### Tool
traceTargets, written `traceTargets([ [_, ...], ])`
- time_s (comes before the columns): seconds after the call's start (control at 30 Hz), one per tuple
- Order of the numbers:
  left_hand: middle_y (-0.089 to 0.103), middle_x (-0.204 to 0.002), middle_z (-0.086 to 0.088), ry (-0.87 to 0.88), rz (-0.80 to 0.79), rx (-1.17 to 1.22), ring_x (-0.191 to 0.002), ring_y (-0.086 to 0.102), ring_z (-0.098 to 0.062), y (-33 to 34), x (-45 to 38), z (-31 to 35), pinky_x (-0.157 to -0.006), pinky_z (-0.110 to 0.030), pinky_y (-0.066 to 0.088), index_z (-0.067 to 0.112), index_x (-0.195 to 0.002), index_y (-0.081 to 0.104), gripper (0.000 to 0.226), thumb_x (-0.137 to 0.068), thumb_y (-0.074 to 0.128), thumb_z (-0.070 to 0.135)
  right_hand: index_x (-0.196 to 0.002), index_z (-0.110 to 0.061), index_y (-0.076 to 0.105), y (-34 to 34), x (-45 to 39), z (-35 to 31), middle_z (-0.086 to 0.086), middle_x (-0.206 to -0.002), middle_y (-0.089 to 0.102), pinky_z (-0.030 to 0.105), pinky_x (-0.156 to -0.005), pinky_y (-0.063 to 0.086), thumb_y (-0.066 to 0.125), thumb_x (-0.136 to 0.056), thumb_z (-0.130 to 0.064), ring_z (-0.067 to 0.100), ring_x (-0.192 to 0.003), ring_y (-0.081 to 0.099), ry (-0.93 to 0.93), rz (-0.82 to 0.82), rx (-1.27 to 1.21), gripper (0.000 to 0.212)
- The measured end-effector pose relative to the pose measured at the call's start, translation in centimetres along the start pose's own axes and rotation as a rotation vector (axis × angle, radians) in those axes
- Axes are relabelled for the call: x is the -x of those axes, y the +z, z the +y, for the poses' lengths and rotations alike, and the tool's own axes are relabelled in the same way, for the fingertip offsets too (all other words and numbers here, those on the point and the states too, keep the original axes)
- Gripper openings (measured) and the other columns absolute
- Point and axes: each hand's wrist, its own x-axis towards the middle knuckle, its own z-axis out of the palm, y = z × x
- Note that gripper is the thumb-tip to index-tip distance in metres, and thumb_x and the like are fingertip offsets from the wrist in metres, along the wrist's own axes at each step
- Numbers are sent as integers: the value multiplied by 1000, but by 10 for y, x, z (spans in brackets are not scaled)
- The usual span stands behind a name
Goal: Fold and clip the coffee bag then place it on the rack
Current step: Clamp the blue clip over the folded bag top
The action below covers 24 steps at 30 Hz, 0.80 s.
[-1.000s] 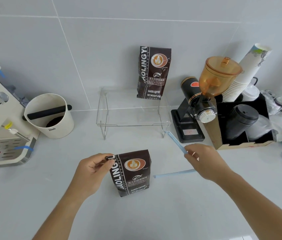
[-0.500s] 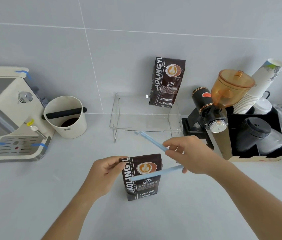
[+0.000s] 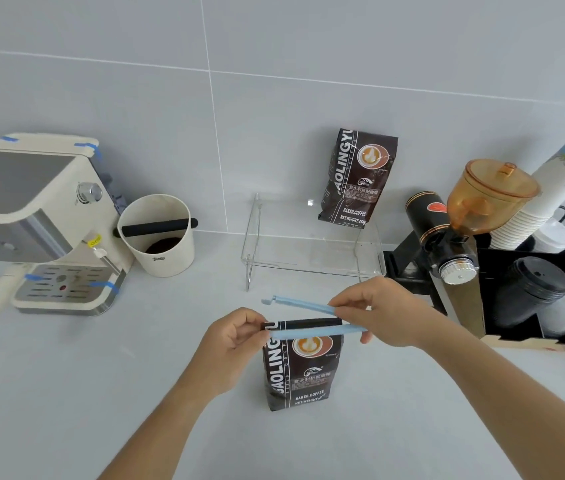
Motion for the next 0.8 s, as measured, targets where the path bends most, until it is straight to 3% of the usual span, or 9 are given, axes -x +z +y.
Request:
traceTargets([
  [0.2,78,-84,-14,-8,-8,105,-69,61,-21,3,-4,2,-67,-28,43,20,-97,46,23,-87,62,6,-100,-32,77,3,-4,4,-10,-91,75,38,-74,63,63,-91,-27,15,-78,71,-25,9,8,17],
  [0.27,79,-85,-13,-13,-8,130,-72,67,-19,6,-6,3,-72,-24,48,25,-111,45,37,-89,60,-1,-99,-30,78,3,-5,3,-13,-89,74,34,-77,61,64,-90,-26,11,-80,68,-35,34,13,17],
  [0.33,79,-86,-11,-15,-9,142,-79,72,-17,7,-8,2,-80,-26,50,33,-124,42,53,-87,63,2,-97,-32,77,4,-5,2,-11,-90,74,35,-72,62,63,-91,-26,15,-78,70,-32,26,-6,17],
  [0.43,80,-84,-10,-15,-6,152,-83,72,-17,5,-11,0,-86,-31,50,41,-127,40,61,-82,65,8,-92,-36,76,7,-5,2,-6,-94,76,42,-65,63,62,-91,-27,22,-78,74,-41,0,-26,17],
  [0.6,80,-84,-10,-23,-11,181,-81,73,-15,7,-11,3,-77,-21,54,27,-122,52,49,-88,59,-7,-97,-26,77,12,-5,-2,-7,-95,76,39,-72,62,61,-93,-26,15,-88,69,-45,23,-35,17],
  [0.7,79,-85,-11,-23,-11,190,-81,72,-19,6,-12,1,-79,-23,55,19,-109,64,36,-86,60,-9,-97,-26,77,15,-6,-2,-8,-94,76,37,-66,62,61,-92,-27,14,-86,70,-29,8,-65,17],
  [0.8,79,-81,-8,-9,-13,180,-77,72,-15,6,-13,0,-74,-17,53,8,-98,67,23,-84,63,-9,-98,-25,77,16,-8,-1,-9,-92,76,31,-61,62,61,-92,-28,12,-85,70,-18,-2,-78,17],
])
